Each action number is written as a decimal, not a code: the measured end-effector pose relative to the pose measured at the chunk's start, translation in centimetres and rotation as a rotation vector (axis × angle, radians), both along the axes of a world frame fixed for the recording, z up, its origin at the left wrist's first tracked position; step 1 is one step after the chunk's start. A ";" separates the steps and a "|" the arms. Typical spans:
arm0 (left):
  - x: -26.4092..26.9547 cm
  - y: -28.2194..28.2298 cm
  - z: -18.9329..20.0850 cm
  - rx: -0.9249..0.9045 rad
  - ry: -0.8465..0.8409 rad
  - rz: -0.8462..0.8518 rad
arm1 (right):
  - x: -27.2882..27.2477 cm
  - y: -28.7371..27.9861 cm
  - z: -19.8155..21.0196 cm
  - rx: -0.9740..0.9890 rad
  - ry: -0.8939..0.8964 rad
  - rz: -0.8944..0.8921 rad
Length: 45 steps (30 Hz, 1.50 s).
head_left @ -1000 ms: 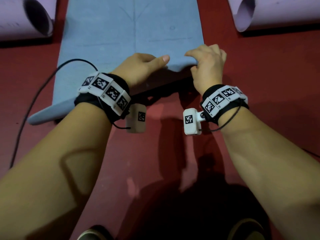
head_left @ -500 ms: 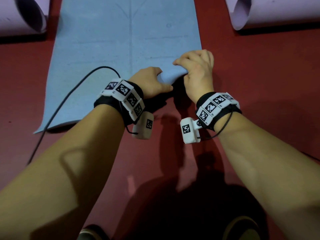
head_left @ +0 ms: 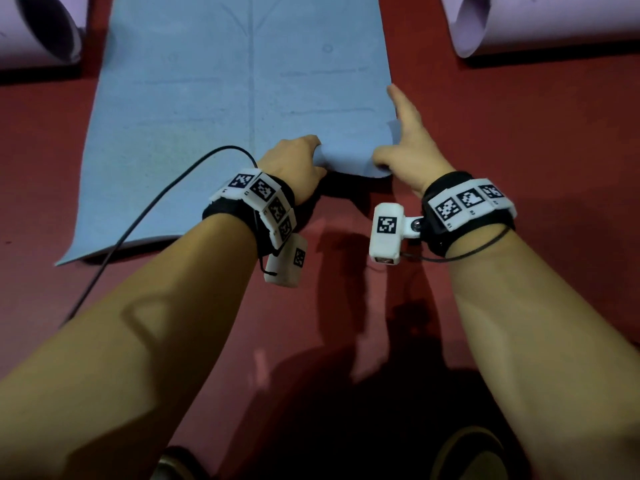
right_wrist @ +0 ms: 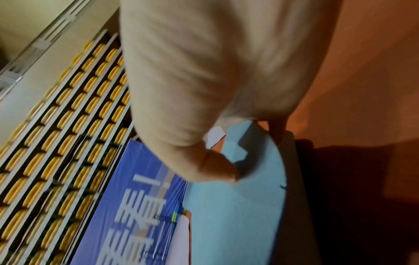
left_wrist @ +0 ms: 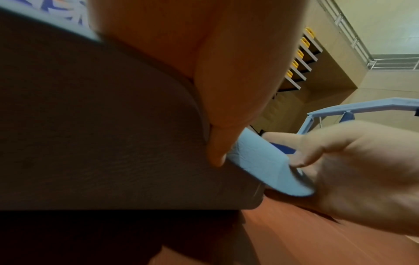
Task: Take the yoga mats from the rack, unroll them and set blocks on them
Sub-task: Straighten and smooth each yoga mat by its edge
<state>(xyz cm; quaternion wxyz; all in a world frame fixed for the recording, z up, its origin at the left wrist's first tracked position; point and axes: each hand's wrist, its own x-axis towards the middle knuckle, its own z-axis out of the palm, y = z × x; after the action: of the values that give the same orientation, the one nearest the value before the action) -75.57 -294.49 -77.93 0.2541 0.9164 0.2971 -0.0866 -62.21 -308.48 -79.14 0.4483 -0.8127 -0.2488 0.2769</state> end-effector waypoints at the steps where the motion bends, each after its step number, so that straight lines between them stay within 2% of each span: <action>1: 0.0 -0.1 -0.1 -0.005 0.001 0.004 | 0.1 -0.2 0.0 0.043 0.043 -0.050; 4: 0.1 0.0 0.0 0.006 -0.011 0.018 | 0.0 -0.9 -0.4 -0.080 0.014 -0.152; 6: 0.1 0.1 0.2 0.023 -0.005 0.019 | -0.4 -1.5 -0.8 -0.197 -0.067 -0.327; 8: 0.2 -0.1 0.3 0.007 0.007 0.012 | -1.0 -1.5 -0.9 -0.184 -0.025 -0.452; 13: 0.1 -1.1 -0.4 -0.028 0.067 -0.085 | -2.4 0.5 0.1 -0.062 0.540 -0.399; 18: 0.1 -1.6 -0.7 0.005 0.075 -0.085 | -2.6 1.2 1.5 0.198 0.831 -0.467; 21: 0.0 -1.7 -0.6 0.025 0.048 -0.087 | -2.7 1.7 0.7 0.230 0.780 -0.553; 25: -0.2 -2.1 -0.5 0.022 0.046 -0.154 | -3.6 1.7 -1.2 0.339 0.701 -0.794; 29: -0.3 -2.2 -0.5 -0.013 0.063 -0.133 | -4.4 1.3 -2.6 0.267 0.460 -0.934; 33: -1.0 -1.5 -0.5 -0.092 0.178 -0.118 | -4.7 0.8 -3.4 0.181 0.543 -0.842; 37: -1.8 -1.5 -1.0 -0.103 0.313 -0.233 | -4.4 0.0 -3.6 0.054 0.612 -0.760; 40: -1.9 -1.8 -1.1 0.013 0.275 -0.225 | -4.4 -0.4 -3.5 0.052 0.570 -0.778; 43: -1.5 -1.7 -0.6 0.121 0.192 -0.107 | -5.1 -0.4 -3.4 0.149 0.500 -0.811; 45: -1.2 -1.5 -0.1 0.137 0.128 -0.052 | -5.7 -0.1 -3.3 0.191 0.515 -0.833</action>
<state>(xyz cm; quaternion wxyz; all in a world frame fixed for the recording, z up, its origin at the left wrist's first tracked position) -76.78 -296.01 -77.99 0.1687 0.9316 0.2941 -0.1312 -67.88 -308.55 -82.47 0.6401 -0.7035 0.1917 0.2421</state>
